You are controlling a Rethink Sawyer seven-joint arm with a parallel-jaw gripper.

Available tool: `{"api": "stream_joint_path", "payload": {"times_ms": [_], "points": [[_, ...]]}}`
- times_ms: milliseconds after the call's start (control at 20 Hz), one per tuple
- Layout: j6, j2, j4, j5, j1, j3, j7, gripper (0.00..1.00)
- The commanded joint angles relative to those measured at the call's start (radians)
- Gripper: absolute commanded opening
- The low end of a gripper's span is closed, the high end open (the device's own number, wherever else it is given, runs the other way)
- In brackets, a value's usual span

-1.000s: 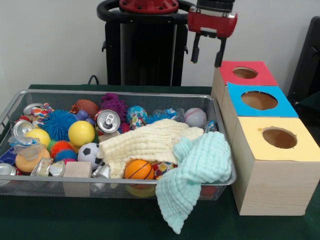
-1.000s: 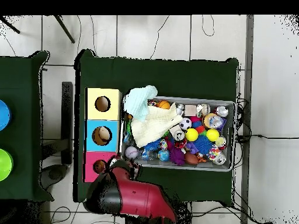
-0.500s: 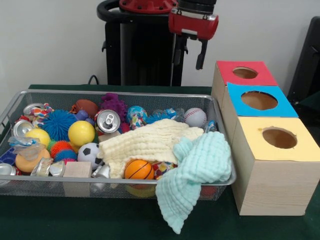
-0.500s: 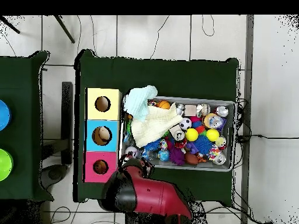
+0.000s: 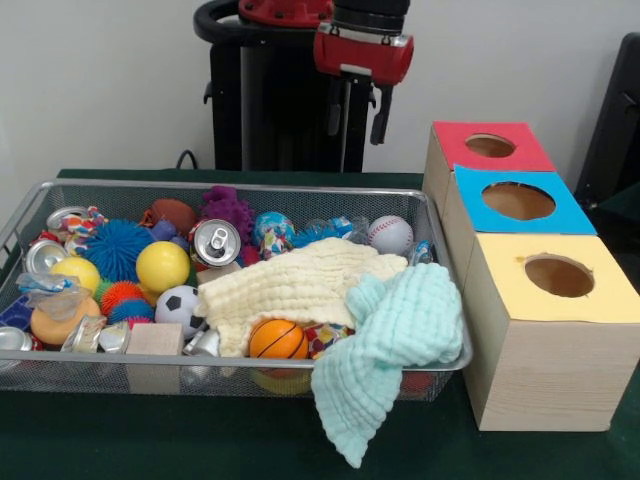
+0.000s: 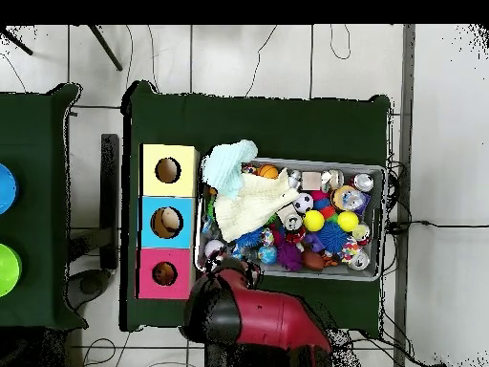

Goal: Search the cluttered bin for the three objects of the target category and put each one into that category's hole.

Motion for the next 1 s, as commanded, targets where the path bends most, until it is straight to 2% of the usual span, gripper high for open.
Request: {"api": "stream_joint_path", "payload": {"times_ms": [50, 400, 700, 1000], "points": [[0.079, 0.022, -0.102, -0.07, -0.071, 0.144, -0.056, 1.0], [0.022, 0.074, -0.143, -0.112, -0.099, 0.176, -0.036, 1.0], [0.017, 0.092, -0.168, -0.127, -0.106, 0.198, -0.014, 1.0], [0.001, 0.145, -0.235, -0.144, -0.129, 0.234, -0.025, 1.0]]}}
